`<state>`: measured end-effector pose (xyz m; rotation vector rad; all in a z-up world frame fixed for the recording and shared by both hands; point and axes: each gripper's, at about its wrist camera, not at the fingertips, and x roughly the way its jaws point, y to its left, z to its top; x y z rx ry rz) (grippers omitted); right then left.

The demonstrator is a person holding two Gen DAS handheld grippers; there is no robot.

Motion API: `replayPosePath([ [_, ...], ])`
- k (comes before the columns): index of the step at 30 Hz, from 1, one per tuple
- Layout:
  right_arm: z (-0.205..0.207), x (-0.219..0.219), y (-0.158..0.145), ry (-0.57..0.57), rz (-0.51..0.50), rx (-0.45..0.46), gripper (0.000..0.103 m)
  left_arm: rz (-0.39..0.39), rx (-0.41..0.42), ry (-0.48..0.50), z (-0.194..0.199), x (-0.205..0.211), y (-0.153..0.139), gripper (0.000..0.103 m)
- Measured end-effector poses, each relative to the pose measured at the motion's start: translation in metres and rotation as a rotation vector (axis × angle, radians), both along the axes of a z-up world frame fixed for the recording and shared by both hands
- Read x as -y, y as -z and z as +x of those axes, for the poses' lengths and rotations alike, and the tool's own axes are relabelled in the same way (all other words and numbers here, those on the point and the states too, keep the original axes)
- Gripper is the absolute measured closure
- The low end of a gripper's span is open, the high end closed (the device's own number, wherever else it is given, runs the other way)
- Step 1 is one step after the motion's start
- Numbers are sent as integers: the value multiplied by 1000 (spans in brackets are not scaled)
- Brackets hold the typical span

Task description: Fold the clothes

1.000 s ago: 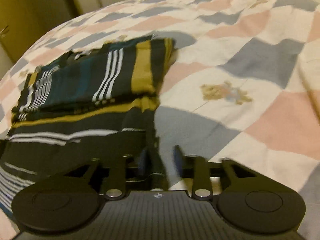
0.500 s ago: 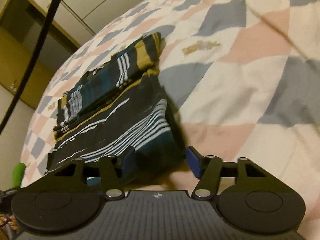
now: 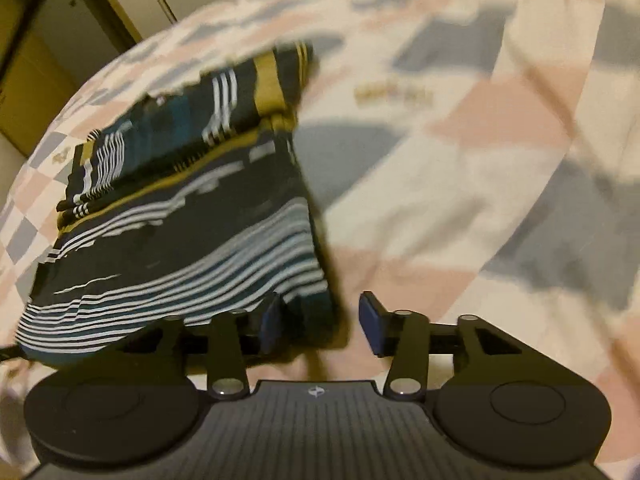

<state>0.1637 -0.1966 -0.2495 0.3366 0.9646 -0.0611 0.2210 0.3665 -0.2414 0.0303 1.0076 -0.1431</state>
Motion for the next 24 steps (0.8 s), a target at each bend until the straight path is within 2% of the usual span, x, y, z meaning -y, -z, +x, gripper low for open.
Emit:
replayPosePath([
  [1, -3, -1, -6, 10, -16, 18, 51, 21, 38, -1, -5, 5, -7, 82],
  [3, -12, -2, -17, 39, -37, 84, 51, -14, 95, 21, -9, 18, -17, 82],
  [5, -16, -10, -25, -1, -42, 163, 54, -61, 125, 81, -9, 40, -17, 81],
  [6, -16, -16, -27, -35, -42, 188, 60, -56, 131, 118, -8, 53, -12, 81],
  [9, -5, -42, -9, -165, -84, 153, 63, -26, 109, 164, 5, 78, 19, 80],
  [12, 13, -47, 27, -164, -169, 46, 71, 35, 71, 150, 25, 87, 47, 78],
  [13, 17, -44, 34, -147, -165, 24, 76, 40, 76, 145, 27, 87, 43, 78],
  [14, 20, -41, 33, -133, -152, 29, 77, 44, 84, 140, 28, 87, 37, 79],
  [17, 17, -42, 13, -125, -137, 91, 73, 20, 99, 114, 21, 82, 18, 79],
  [19, 11, -43, 1, -126, -119, 134, 65, 29, 68, 92, 20, 82, 21, 79],
  [21, 10, -45, 7, -120, -130, 101, 58, 67, 23, 66, 21, 82, 34, 78],
  [24, 15, -46, 24, -96, -138, 10, 62, 61, 11, 10, 21, 83, 30, 78],
])
